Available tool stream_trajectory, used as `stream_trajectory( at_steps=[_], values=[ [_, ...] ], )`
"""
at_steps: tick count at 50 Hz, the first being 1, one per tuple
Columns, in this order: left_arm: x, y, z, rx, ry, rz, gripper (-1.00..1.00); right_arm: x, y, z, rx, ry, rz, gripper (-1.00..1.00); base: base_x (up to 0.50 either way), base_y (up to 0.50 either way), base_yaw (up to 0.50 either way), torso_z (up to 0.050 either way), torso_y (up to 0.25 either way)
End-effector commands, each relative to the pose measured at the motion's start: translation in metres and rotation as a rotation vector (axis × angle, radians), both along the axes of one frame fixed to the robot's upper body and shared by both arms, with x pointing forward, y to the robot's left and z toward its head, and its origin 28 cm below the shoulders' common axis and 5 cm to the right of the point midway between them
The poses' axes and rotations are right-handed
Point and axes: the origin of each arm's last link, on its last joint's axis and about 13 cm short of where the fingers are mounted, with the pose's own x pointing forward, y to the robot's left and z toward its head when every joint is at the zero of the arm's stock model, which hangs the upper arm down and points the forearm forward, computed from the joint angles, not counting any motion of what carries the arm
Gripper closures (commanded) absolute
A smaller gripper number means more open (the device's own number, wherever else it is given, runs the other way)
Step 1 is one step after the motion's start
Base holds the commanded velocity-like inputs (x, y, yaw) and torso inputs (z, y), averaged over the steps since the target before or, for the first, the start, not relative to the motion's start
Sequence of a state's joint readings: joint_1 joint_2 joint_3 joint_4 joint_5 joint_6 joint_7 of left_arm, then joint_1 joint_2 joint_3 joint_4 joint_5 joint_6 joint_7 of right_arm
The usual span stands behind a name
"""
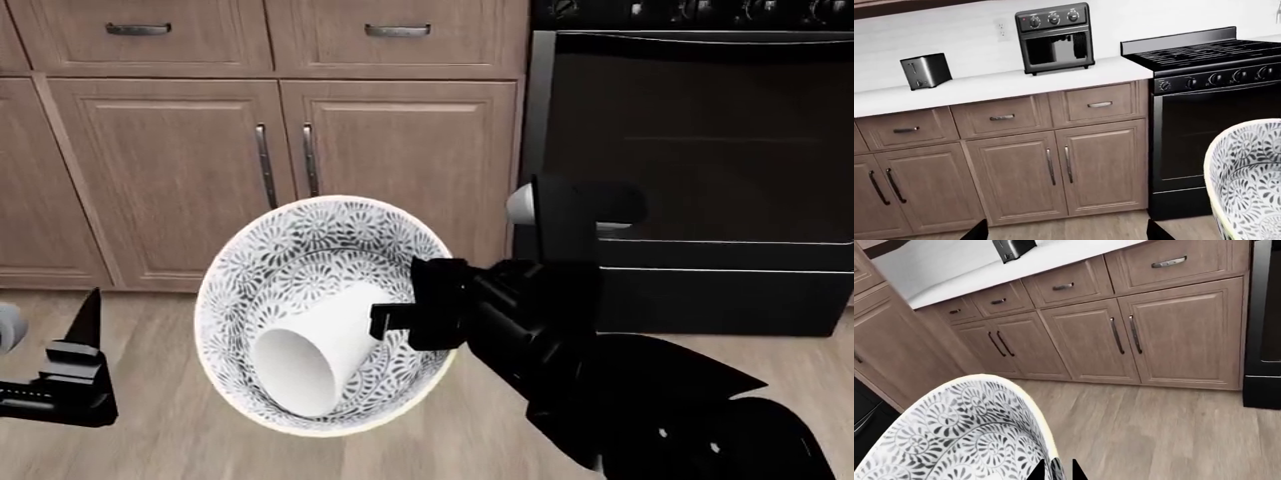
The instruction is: Place the cup inside the bowl on the dining table and move the bowl to any counter.
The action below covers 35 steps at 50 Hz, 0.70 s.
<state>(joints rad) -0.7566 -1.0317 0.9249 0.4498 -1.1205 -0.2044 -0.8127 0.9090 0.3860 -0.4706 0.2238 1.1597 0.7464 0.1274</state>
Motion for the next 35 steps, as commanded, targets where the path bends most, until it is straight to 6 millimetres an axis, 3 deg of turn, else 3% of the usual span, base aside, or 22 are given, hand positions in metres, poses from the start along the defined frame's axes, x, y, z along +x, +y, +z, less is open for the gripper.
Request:
stream_trajectory(
  at_steps=[1, 35],
  values=[
    [0.0009, -0.0010, -0.0003, -0.001, 0.000, -0.001, -1.00, 0.0003, -0.0005, 0.0025, 0.009, -0.007, -0.019, 1.00, 0.50, 0.22, 0.00, 0.000, 0.000],
    [0.0005, -0.0006, -0.0012, 0.000, 0.002, -0.005, -1.00, -0.0002, -0.0019, 0.0014, 0.004, -0.003, -0.025, 1.00, 0.50, 0.10, 0.00, 0.000, 0.002]
  ],
)
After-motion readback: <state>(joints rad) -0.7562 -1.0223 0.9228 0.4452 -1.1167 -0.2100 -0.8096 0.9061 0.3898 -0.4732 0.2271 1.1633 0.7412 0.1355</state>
